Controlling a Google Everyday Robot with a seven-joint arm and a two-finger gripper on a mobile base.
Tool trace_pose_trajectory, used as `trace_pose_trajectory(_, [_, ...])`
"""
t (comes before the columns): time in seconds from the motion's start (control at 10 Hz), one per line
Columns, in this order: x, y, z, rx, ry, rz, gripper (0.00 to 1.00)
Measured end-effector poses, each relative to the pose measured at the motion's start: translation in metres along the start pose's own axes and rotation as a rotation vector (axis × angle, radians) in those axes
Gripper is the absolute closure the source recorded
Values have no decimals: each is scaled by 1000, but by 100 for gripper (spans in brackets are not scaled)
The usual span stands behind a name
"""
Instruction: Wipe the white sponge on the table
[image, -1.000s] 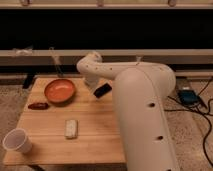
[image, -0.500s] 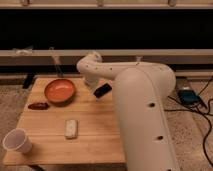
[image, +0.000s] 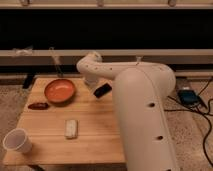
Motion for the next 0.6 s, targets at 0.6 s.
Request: trace_pose_trajectory(0.6, [4, 95, -16, 85, 74, 15, 69])
